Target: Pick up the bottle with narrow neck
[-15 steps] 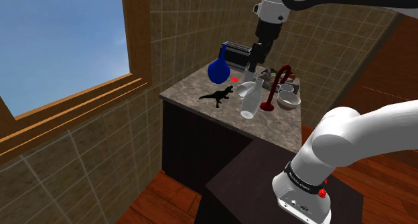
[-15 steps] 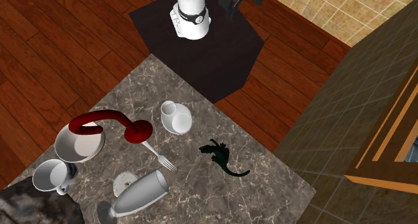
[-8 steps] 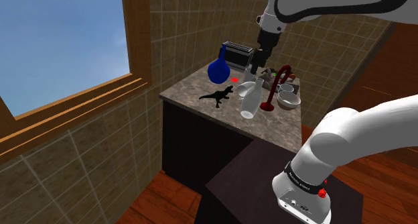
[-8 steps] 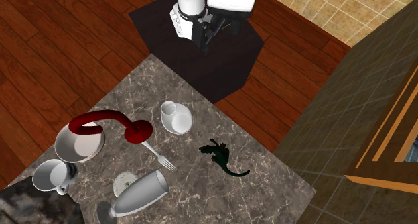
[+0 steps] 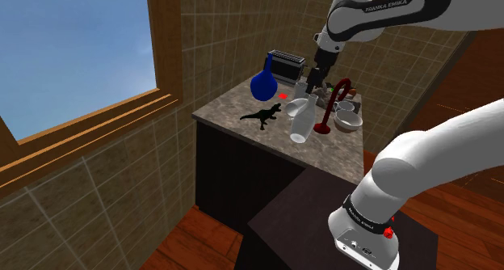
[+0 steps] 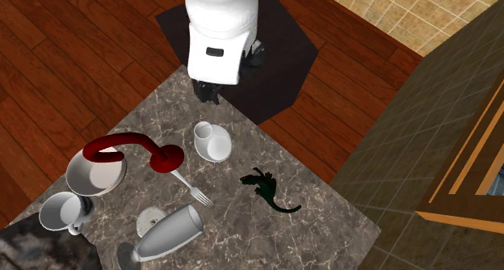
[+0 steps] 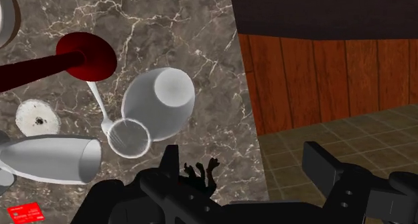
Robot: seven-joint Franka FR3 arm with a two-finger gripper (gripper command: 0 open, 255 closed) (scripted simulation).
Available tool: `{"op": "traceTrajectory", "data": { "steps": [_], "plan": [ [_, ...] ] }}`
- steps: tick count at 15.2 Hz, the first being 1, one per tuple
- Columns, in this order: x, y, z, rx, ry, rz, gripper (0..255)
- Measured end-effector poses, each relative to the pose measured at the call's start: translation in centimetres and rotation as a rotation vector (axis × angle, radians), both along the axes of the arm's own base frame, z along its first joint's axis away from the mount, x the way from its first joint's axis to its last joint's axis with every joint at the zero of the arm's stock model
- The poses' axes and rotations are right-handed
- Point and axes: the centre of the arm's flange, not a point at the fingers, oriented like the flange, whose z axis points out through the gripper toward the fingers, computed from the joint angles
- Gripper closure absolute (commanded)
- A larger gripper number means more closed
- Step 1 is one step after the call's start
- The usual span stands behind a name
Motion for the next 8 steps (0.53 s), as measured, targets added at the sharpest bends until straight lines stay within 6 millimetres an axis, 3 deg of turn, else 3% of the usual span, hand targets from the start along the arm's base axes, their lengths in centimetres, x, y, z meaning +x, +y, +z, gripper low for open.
{"op": "traceTrajectory", "data": {
  "steps": [8],
  "plan": [
    [1.8, -9.7, -4.8, 0.040, -0.014, -0.032, 0]
  ]
}}
